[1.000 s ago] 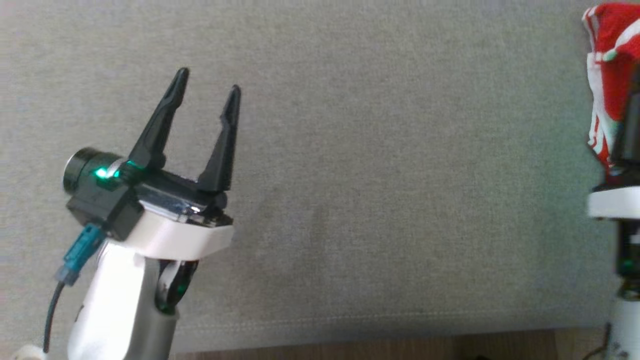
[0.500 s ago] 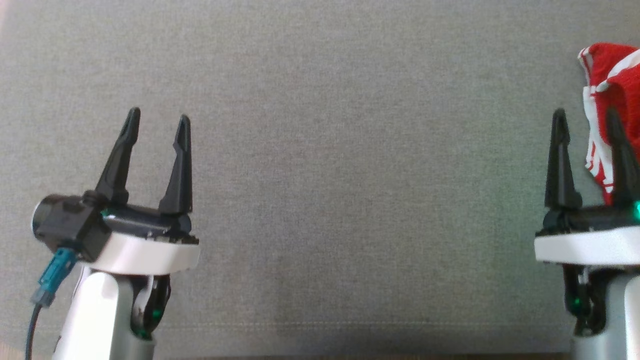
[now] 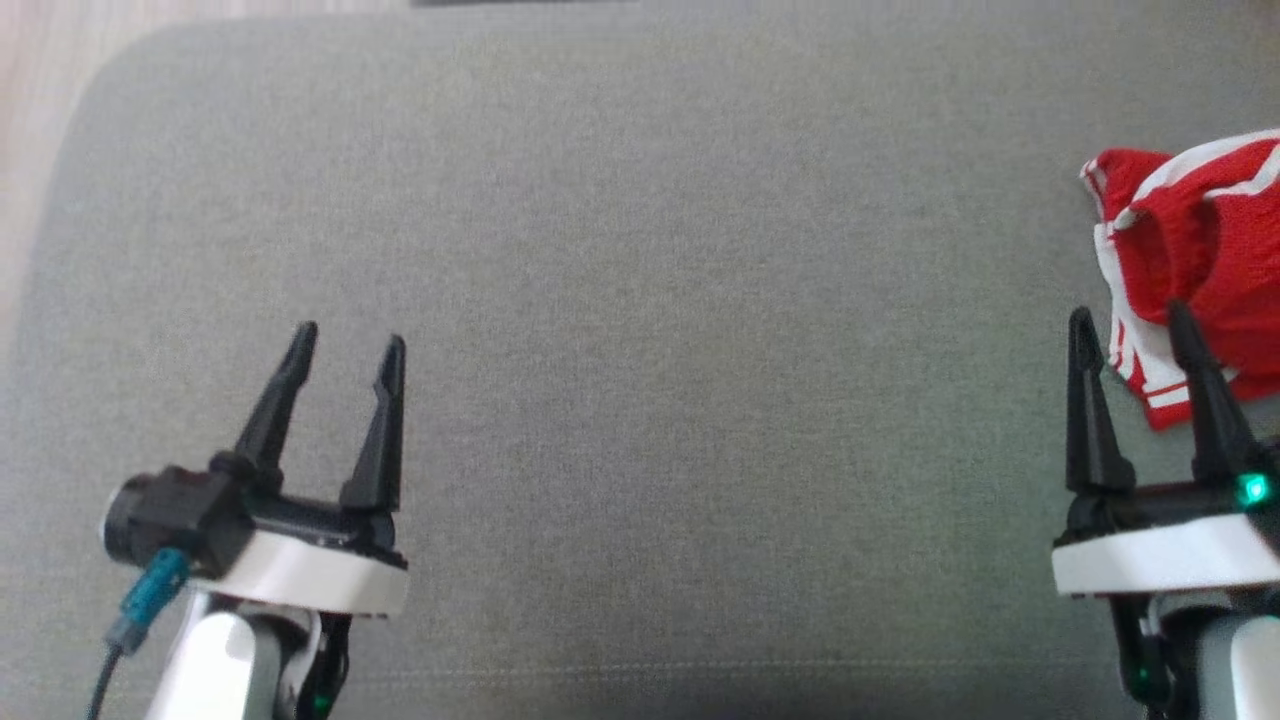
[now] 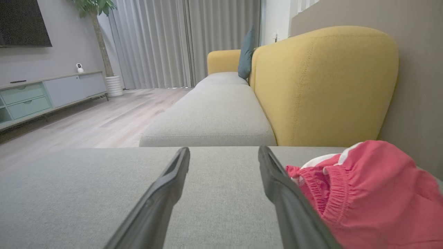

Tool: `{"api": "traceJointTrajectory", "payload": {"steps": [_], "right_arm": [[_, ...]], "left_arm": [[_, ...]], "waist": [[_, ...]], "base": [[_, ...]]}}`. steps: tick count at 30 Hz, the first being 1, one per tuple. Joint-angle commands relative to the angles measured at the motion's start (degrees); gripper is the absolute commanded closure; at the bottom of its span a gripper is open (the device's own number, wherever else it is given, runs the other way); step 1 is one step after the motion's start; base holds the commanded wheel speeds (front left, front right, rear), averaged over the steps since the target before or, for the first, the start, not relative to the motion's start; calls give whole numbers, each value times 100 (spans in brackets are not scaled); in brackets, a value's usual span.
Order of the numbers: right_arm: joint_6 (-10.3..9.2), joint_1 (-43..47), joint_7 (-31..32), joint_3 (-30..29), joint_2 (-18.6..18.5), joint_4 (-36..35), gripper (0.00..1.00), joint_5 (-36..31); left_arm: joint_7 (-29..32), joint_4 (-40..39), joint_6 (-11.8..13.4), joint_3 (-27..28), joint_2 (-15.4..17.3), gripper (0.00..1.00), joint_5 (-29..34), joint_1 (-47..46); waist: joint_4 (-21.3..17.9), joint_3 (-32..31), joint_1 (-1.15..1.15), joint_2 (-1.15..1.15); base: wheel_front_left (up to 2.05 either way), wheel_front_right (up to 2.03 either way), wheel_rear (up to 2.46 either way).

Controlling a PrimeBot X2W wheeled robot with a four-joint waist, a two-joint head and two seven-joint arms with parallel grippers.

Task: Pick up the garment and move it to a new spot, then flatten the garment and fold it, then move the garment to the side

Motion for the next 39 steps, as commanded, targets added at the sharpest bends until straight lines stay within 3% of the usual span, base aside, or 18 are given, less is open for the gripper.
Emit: {"api": "traceJointTrajectory", "payload": {"steps": [1,19,39], "right_arm": [[-4,-18,29,161,-33,-230,0,38],[-4,412,207,178,-32,-192,0,130],[-4,545,305,172,-32,-321,0,157]], "left_arm": [[19,-157,14,145,134,0,33,-64],[225,-154,234,73,133,0,-18,427],[287,-264,441,100,151,0,-107,528]], "waist": [[-21,-155,0,0],[-170,-785,0,0],[-148,-873,0,0]], "base": [[0,0,0],[0,0,0],[0,0,0]]}}
